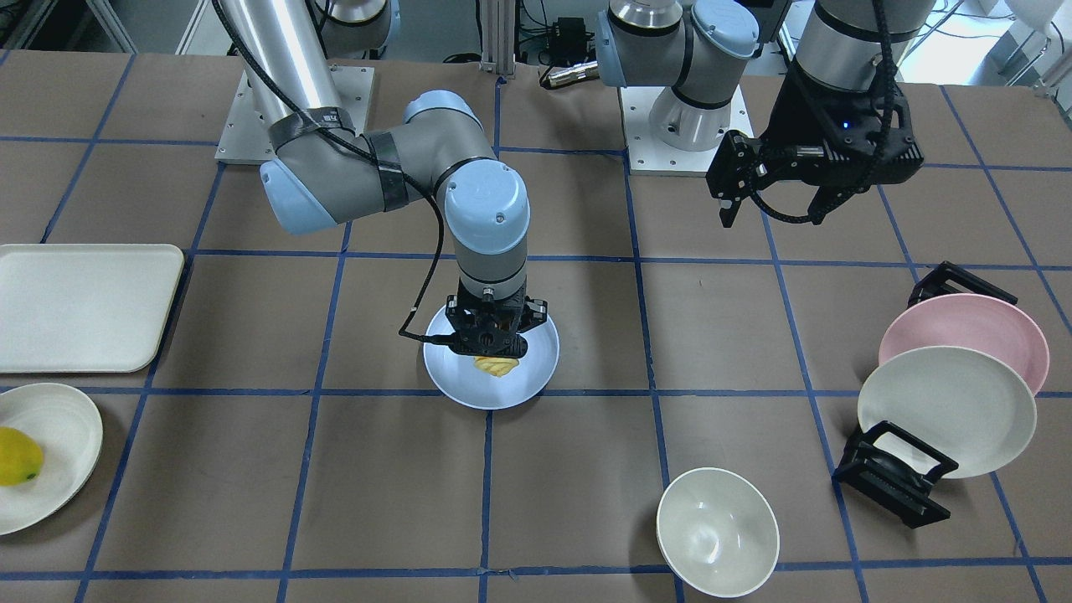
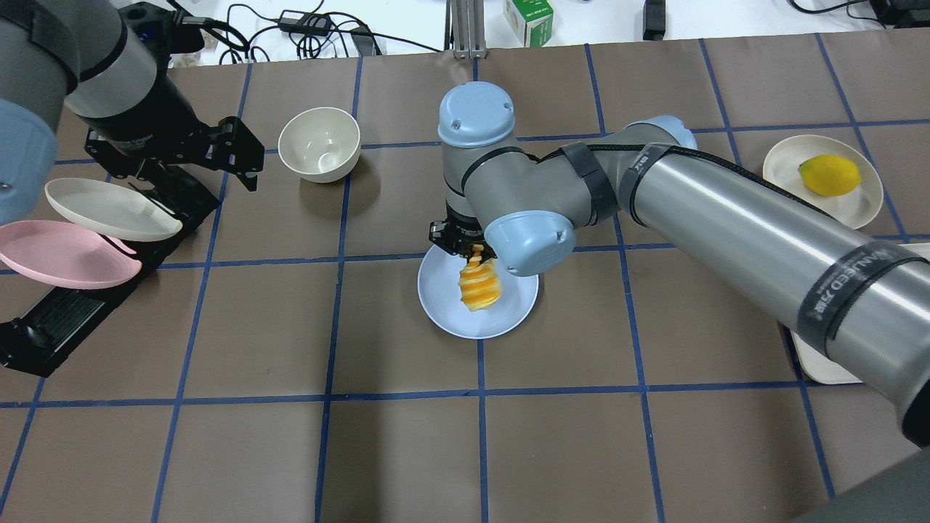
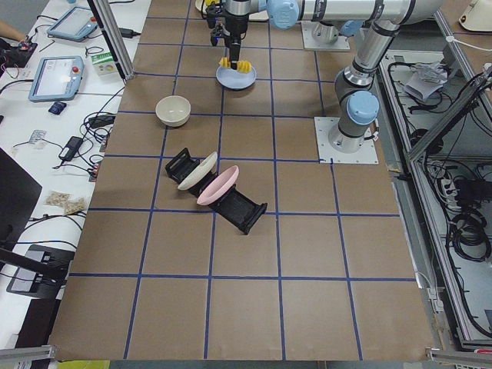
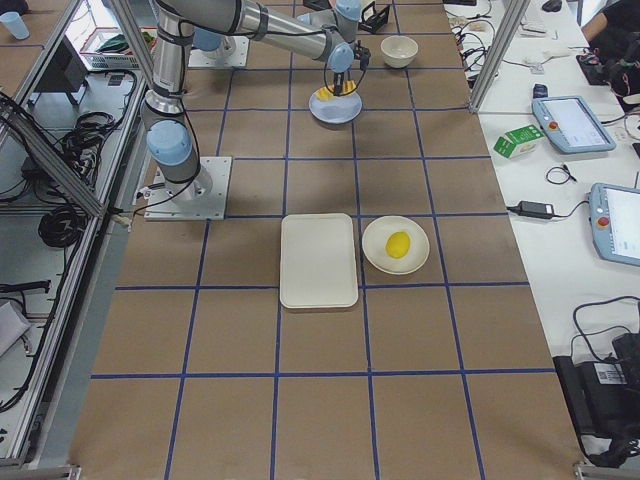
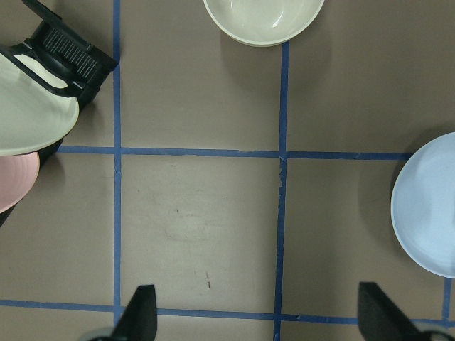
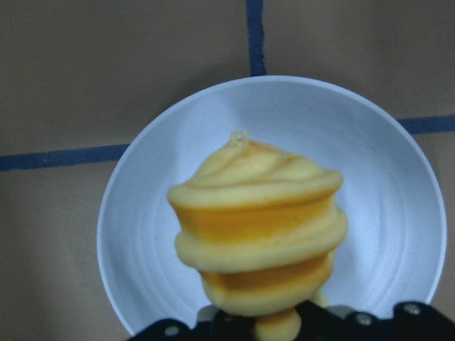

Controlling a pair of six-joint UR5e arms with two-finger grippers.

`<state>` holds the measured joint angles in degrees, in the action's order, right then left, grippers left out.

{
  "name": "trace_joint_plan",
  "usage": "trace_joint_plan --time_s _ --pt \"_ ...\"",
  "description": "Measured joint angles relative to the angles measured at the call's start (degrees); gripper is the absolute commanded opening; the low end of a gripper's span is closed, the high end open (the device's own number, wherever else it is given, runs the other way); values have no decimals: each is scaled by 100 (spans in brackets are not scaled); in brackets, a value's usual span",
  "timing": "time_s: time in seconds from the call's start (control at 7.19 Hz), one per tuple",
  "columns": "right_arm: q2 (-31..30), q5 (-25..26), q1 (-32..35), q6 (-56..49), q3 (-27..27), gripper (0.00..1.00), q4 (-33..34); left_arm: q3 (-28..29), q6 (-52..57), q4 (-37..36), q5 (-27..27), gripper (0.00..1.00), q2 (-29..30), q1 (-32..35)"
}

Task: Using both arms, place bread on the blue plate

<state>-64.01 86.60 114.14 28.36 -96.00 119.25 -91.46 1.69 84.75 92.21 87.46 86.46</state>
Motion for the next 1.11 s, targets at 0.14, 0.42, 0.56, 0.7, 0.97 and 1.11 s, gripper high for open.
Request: trace_joint_plan --time_s 0.14,0.42,0.56,0.7,0.97,1.11 --pt "92 3 8 -10 -3 37 11 259 -16 108 -39 100 115 3" --pt "181 5 12 6 -6 91 10 458 -49 388 -112 100 138 31" --pt "194 6 12 9 -6 100 28 462 -57 442 -134 100 127 43" --pt "193 6 12 11 -5 100 30 462 -68 521 -149 100 121 50" --pt "128 18 -2 11 33 100 10 524 -103 926 -163 100 94 55" --pt "19 33 -23 10 57 100 3 547 -114 1013 -174 100 99 55"
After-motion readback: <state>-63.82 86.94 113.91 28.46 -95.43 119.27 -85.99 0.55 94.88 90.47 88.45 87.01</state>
